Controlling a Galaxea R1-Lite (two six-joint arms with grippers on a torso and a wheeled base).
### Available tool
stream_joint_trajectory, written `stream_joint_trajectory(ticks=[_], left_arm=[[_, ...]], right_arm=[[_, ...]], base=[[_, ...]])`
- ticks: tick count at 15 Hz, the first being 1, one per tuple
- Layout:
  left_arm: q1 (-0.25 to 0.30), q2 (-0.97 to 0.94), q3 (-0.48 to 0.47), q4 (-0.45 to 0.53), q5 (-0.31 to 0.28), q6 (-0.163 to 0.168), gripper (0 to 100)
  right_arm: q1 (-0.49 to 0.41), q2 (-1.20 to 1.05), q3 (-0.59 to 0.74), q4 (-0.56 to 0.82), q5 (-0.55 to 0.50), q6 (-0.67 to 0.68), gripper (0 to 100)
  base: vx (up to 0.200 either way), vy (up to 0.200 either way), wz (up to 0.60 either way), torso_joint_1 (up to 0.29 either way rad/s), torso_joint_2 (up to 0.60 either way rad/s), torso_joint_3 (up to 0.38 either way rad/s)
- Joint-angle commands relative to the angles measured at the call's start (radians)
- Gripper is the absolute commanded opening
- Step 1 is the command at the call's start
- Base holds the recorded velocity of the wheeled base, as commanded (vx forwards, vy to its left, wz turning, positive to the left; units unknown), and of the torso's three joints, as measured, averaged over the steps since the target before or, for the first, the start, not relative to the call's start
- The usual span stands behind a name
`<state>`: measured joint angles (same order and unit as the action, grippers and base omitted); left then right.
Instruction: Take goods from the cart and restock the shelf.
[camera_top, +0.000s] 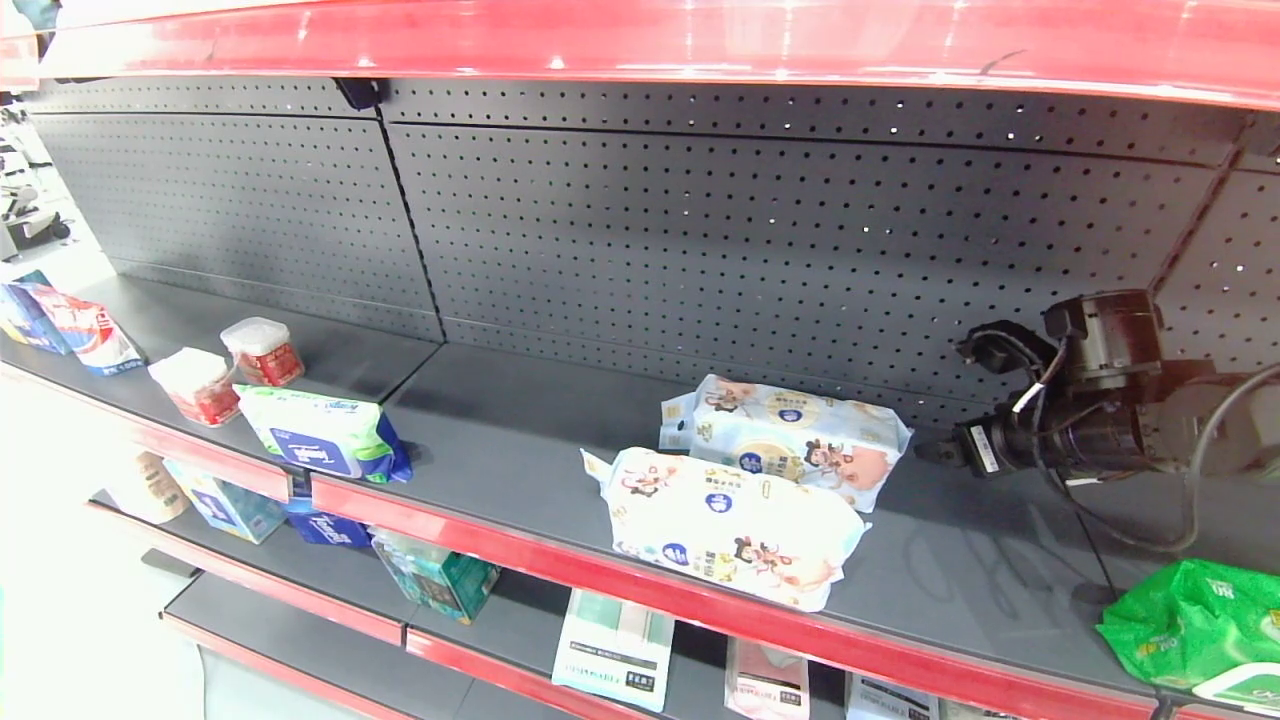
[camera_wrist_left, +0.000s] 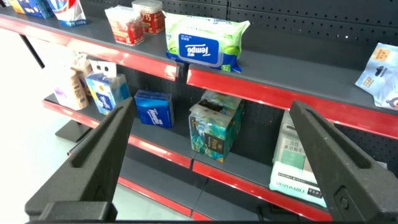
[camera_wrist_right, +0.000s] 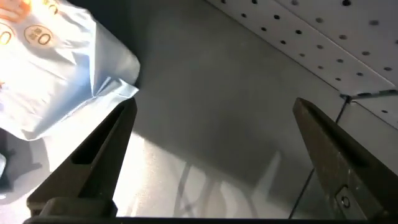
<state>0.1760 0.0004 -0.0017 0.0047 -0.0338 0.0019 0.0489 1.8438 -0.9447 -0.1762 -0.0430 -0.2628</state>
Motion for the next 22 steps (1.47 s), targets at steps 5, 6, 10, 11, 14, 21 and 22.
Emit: stream_joint_trajectory(ticks=[5,6,10,11,14,21,22], left_arm=[[0.000,0.000,0.000,0.000,0.000,0.000,100],[0.000,0.000,0.000,0.000,0.000,0.000,100],[0.000,0.000,0.000,0.000,0.000,0.000,100],[0.000,0.000,0.000,0.000,0.000,0.000,100],[0.000,0.000,0.000,0.000,0.000,0.000,100],[0.000,0.000,0.000,0.000,0.000,0.000,100],[0.000,0.000,0.000,0.000,0.000,0.000,100]], right_arm=[[0.035,0.012,-0.005,-0.002,0.002,0.010,100],[0.040,0.012,-0.006,-0.002,0.002,0.014,100],[0.075,0.017,-0.008,-0.002,0.002,0.019,100],[0.081,0.018,-0.008,-0.002,0.002,0.020,100],[0.103,0.026,-0.023,-0.002,0.002,0.031,100],[0.109,0.037,-0.040,0.000,0.002,0.034,100],[0.108,0.031,-0.032,-0.002,0.000,0.036,100]], base=[[0.000,0.000,0.00,0.000,0.00,0.000],[0.000,0.000,0.00,0.000,0.00,0.000],[0.000,0.000,0.00,0.000,0.00,0.000],[0.000,0.000,0.00,0.000,0.00,0.000],[0.000,0.000,0.00,0.000,0.00,0.000],[0.000,0.000,0.00,0.000,0.00,0.000],[0.000,0.000,0.00,0.000,0.00,0.000]])
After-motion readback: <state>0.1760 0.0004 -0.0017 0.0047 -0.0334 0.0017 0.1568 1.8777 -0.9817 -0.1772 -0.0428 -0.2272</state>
